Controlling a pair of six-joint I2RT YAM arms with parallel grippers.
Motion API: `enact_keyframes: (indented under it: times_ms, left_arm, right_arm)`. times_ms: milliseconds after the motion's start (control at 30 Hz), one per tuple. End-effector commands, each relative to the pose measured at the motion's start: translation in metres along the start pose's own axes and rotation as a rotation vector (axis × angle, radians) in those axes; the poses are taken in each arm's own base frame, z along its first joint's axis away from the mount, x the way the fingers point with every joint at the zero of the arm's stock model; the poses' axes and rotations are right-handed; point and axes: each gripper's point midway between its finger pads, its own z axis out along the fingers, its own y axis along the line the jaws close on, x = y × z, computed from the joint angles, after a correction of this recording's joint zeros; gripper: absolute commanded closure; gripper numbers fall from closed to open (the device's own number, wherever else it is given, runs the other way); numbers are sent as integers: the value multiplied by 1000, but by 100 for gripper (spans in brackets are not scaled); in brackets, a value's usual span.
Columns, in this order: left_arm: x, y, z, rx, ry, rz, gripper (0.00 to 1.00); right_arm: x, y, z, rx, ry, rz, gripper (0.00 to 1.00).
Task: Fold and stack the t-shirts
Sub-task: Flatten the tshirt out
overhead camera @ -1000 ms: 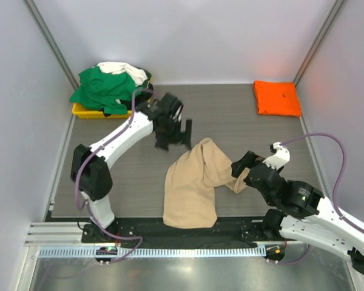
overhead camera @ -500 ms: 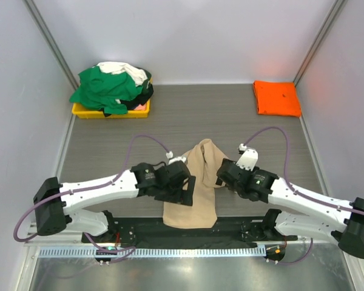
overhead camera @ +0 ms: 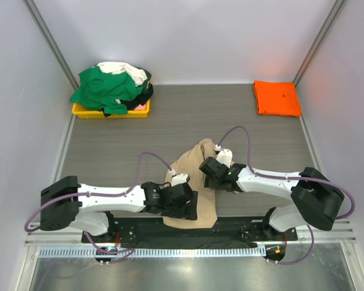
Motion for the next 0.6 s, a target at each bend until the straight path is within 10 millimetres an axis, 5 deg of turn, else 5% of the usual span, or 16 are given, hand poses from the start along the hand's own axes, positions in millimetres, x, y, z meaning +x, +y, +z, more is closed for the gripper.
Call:
enact_keyframes:
  times_ms: [0,67,100,133,200,300,333,400,567]
  left_arm:
    - [-10,-10,21,9,-59,-23,10]
    - [-6,1,35,-42,-50,-21,34]
    - [-4,5,39,-58,-48,-19,47]
    - [-3,9,45,-75,-49,-15,73]
    - [-7,8,45,-90,-58,2,98]
    - [-19,12,25,-144,-90,35,100]
    - [-27,9,9,-161,-104,52,100]
    - [-55,-3,-31,-129,-216,52,100]
    - [-121,-3,-159,-103,-464,20,100]
  right_arm:
    - [-9,10,10,-48,-15,32,50]
    - [-10,4,12,-37,-12,43,61]
    - [-12,2,11,-42,-15,43,75]
    - [-12,0,11,-41,-14,43,83]
    - [-18,-7,4,-32,-26,49,99]
    - [-32,-18,-13,0,-55,56,99]
    - [-53,-14,-32,-26,-117,79,99]
    - [-64,-25,-55,0,-139,76,99]
    - [-136,-30,-160,-72,-343,141,99]
